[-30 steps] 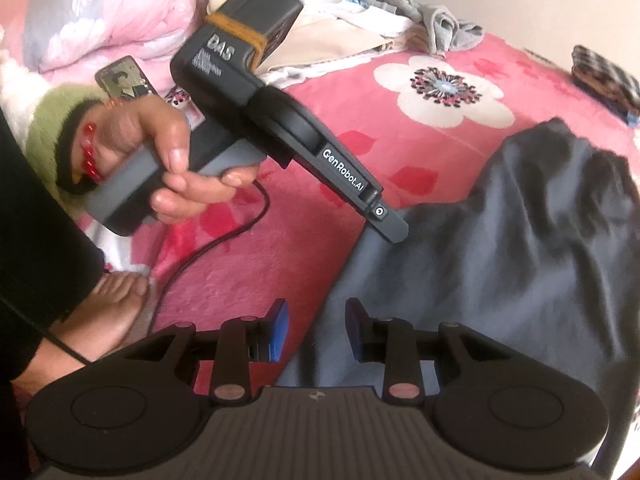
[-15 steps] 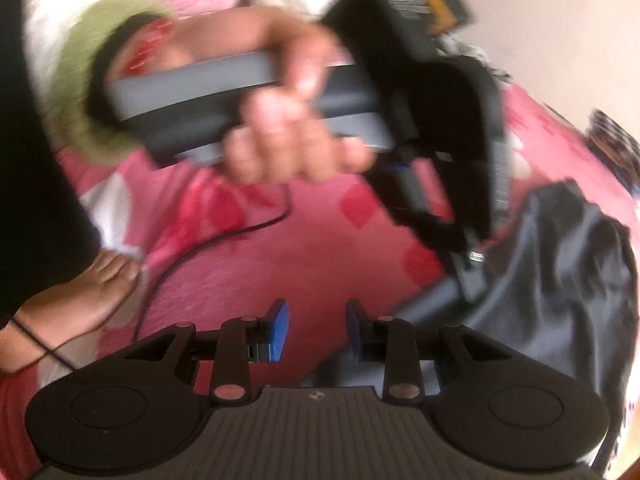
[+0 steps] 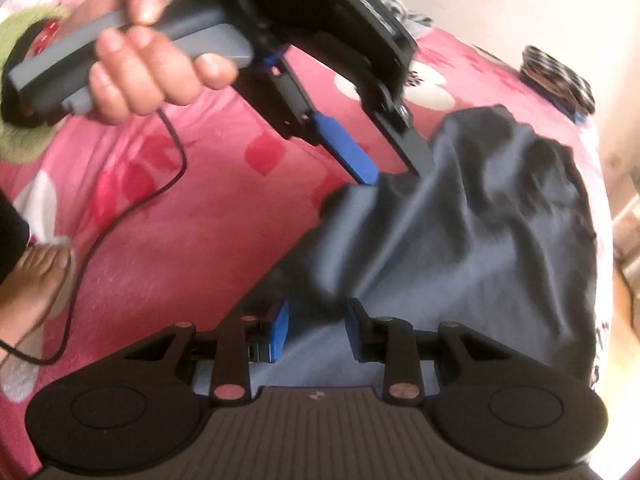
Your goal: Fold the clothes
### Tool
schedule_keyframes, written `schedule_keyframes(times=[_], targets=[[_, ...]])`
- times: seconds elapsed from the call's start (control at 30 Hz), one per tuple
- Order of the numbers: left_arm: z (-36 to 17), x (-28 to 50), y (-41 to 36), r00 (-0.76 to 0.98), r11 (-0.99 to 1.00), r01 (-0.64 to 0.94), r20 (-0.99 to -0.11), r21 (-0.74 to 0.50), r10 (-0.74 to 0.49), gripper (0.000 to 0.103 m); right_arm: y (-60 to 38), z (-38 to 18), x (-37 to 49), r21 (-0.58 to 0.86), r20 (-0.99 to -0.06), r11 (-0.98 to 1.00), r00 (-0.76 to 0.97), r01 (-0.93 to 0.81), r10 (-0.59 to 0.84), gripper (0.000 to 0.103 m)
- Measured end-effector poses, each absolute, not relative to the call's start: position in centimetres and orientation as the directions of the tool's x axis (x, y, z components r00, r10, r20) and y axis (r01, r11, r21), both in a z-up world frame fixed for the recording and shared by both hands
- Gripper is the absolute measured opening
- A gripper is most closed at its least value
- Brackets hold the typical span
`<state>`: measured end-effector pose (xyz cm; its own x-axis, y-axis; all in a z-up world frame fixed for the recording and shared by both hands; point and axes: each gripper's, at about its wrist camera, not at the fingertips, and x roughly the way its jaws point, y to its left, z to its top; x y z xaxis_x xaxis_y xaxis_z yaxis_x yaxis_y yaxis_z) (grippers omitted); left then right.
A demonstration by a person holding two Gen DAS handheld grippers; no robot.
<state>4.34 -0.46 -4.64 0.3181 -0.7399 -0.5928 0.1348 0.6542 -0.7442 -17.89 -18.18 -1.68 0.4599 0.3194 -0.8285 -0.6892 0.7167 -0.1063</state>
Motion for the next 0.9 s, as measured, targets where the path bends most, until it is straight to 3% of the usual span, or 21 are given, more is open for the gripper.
schedule_keyframes(times=[0.27, 0.9], targets=[[-5.8, 2.3, 3.0, 0.400, 0.749, 0.141, -0.654, -0.648, -0.642, 0.051, -18.3, -1.9, -17.7, -0.117, -0.827, 0.736, 0.476, -0.667, 0.300, 0.033], [-7.0, 2.6, 2.4, 0.365, 0.752, 0.138, -0.673, -0.645, -0.644, 0.051, -15.8, 0.1, -17.6, -0.034, -0.780, 0.687, 0.449, -0.726, 0.436, 0.034]])
